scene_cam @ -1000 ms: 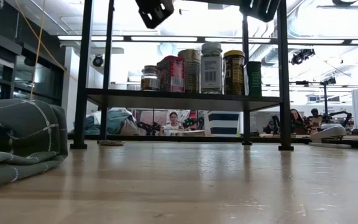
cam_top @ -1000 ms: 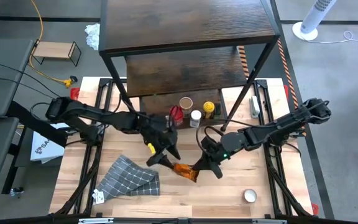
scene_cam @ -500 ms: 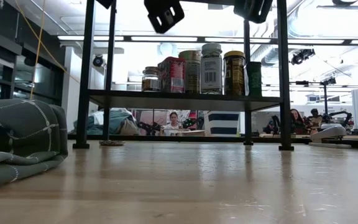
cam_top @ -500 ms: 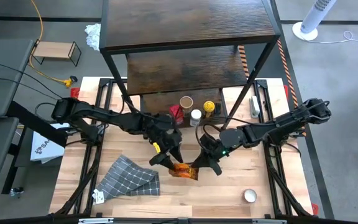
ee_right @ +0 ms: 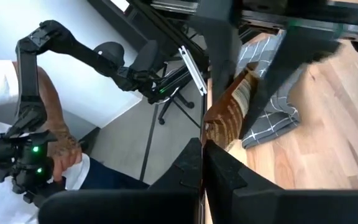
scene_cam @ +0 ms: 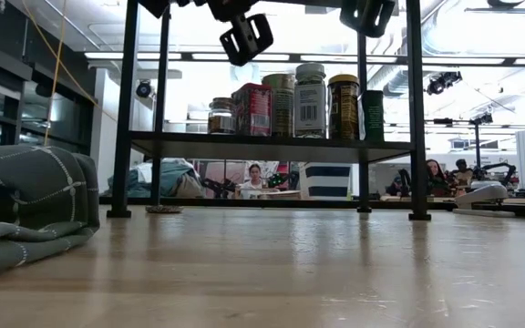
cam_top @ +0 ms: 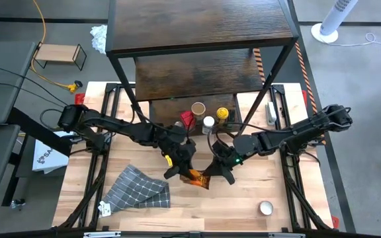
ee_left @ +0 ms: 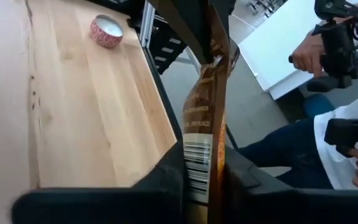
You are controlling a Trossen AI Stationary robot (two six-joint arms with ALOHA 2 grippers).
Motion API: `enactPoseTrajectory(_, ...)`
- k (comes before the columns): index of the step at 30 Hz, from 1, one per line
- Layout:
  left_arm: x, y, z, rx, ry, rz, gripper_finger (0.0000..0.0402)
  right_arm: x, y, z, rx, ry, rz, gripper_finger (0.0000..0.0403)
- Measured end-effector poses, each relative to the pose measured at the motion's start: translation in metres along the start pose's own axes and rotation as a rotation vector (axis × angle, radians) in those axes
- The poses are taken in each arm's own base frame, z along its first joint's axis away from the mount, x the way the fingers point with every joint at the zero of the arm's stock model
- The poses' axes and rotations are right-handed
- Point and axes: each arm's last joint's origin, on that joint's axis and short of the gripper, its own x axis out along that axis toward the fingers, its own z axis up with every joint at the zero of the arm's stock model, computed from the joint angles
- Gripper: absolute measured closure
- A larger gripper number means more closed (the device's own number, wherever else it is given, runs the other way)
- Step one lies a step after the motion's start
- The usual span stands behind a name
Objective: Shelf spices
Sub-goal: Put the orange seasoning pack on the shelf
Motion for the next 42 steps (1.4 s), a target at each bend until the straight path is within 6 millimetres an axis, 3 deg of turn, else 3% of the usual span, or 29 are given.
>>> enactPoseTrajectory(4,-0.001,-0.002,0.000,-0.040,0.005,0.000,0.0363,0.000,0.002,-0.001,-0.010,0.003,0.009,0.0390)
enactPoseTrajectory(7,-0.003,-0.009,-0.007,-0.083,0.064,0.008,0.0363,0.000,0.003,-0.001,0.024,0.023,0.037,0.0350)
enactPoseTrajectory(16,-0.014,-0.067,-0.038,-0.081,0.209,0.148,0.0363,0.001,0.019,-0.013,0.050,0.069,0.099,0.0203)
enactPoseTrajectory(20,-0.024,-0.100,-0.057,-0.150,0.006,0.337,0.0363,0.002,0.019,-0.025,0.107,0.117,0.019,0.0183)
enactPoseTrajectory(25,-0.034,-0.121,-0.097,-0.418,-0.536,0.653,0.0363,0.002,0.020,-0.036,0.070,0.038,-0.149,0.0190)
enactPoseTrajectory(28,-0.030,-0.119,-0.119,-0.497,-0.836,0.810,0.0363,0.000,0.013,-0.041,0.032,0.018,-0.285,0.0194)
enactPoseTrajectory(32,-0.016,-0.094,-0.126,-0.473,-0.987,0.981,0.0363,-0.002,0.008,-0.041,-0.027,-0.022,-0.387,0.0196)
enactPoseTrajectory(38,0.004,-0.060,-0.108,-0.286,-1.027,1.257,0.0363,-0.003,0.004,-0.042,-0.160,0.026,-0.427,0.0196)
enactPoseTrajectory(42,0.011,-0.058,-0.090,-0.135,-1.044,1.414,0.0363,-0.005,0.000,-0.046,-0.228,0.101,-0.453,0.0196)
